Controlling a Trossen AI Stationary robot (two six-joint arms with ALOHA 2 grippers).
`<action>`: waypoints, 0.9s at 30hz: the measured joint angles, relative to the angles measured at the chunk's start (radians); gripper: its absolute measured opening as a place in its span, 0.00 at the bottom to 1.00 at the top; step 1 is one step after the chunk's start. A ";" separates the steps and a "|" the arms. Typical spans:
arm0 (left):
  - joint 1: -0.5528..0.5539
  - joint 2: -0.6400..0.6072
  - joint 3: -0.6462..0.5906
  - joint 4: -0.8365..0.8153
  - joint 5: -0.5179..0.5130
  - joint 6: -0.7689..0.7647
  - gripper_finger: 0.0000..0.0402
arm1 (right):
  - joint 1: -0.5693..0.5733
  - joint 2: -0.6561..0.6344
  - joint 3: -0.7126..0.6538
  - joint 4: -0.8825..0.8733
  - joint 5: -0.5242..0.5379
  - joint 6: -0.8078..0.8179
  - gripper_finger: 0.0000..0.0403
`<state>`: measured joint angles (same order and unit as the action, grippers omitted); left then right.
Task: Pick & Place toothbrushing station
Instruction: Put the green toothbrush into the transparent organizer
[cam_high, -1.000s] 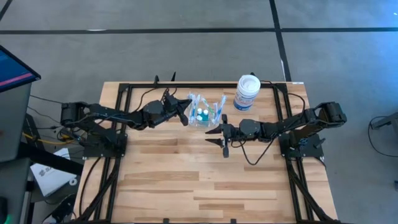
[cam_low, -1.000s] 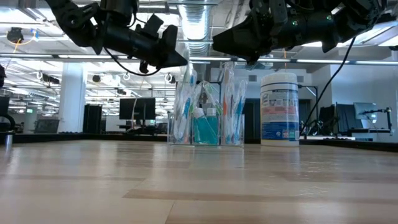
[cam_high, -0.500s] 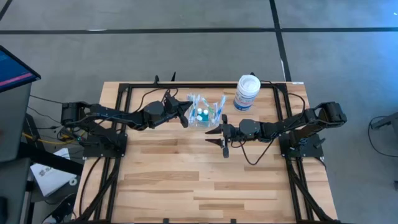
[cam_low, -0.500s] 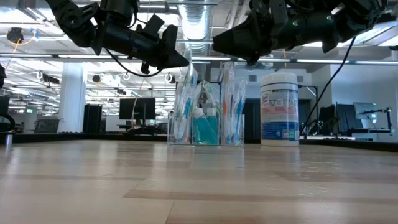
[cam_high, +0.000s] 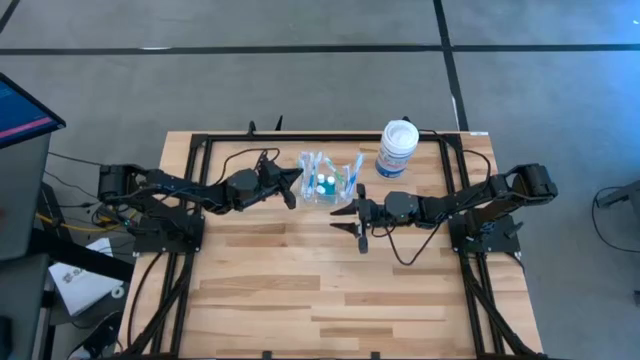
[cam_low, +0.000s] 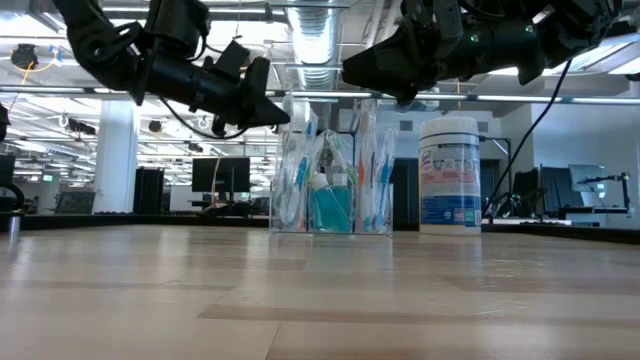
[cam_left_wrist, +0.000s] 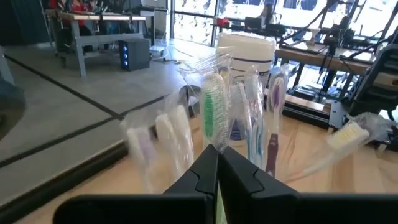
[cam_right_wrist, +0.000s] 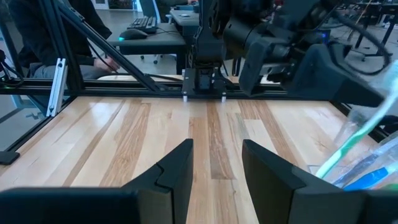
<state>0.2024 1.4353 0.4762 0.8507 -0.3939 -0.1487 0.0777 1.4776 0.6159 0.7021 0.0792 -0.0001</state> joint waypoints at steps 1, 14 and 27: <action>0.000 0.000 -0.013 0.015 0.000 -0.008 0.00 | -0.003 0.000 0.000 0.000 0.000 0.000 0.32; 0.000 0.000 -0.081 0.073 0.005 -0.040 0.00 | -0.009 0.000 0.000 0.000 0.000 0.000 0.32; 0.000 0.025 -0.079 0.082 0.009 -0.047 0.00 | -0.009 0.000 0.000 0.000 0.000 0.000 0.32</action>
<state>0.2024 1.4605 0.3968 0.9324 -0.3844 -0.1955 0.0689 1.4776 0.6159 0.7021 0.0795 0.0002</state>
